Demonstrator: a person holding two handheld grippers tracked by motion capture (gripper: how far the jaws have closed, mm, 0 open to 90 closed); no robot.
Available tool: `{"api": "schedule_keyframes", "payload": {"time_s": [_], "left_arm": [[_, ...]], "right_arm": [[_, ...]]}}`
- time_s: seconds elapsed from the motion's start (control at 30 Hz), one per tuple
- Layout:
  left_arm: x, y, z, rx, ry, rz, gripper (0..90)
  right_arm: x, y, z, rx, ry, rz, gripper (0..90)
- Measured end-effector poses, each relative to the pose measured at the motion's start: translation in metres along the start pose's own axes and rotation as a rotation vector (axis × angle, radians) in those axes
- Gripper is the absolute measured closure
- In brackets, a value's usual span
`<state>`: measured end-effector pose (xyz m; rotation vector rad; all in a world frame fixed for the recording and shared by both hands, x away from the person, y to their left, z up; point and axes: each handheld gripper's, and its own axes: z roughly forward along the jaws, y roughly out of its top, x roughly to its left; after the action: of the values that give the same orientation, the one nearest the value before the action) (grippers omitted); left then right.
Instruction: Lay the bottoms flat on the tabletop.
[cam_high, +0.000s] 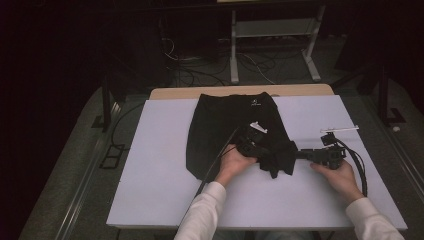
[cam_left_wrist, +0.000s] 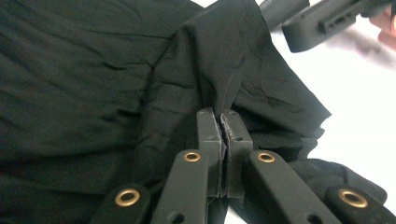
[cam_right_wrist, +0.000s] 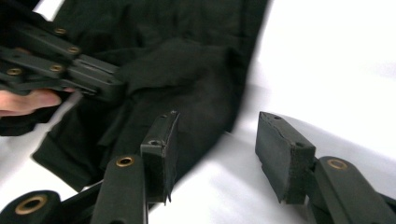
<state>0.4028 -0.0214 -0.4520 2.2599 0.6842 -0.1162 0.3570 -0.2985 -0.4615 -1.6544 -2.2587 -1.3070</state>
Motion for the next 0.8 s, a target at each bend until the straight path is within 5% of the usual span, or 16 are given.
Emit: {"api": "schedule_keyframes", "payload": {"time_s": [0.27,0.5,0.8], "left_arm": [[0.002,-0.002,0.001,-0.017,-0.006,-0.034,87.4],[0.001,-0.001,0.003,-0.027,-0.01,-0.043,87.3],[-0.006,0.006,-0.01,-0.068,-0.05,-0.044,87.3]], "right_arm": [[0.013,-0.002,0.016,0.065,0.106,-0.02,69.6],[0.023,-0.002,0.024,0.115,0.129,-0.041,87.6],[0.018,0.005,-0.015,0.039,0.197,0.02,88.0]]}}
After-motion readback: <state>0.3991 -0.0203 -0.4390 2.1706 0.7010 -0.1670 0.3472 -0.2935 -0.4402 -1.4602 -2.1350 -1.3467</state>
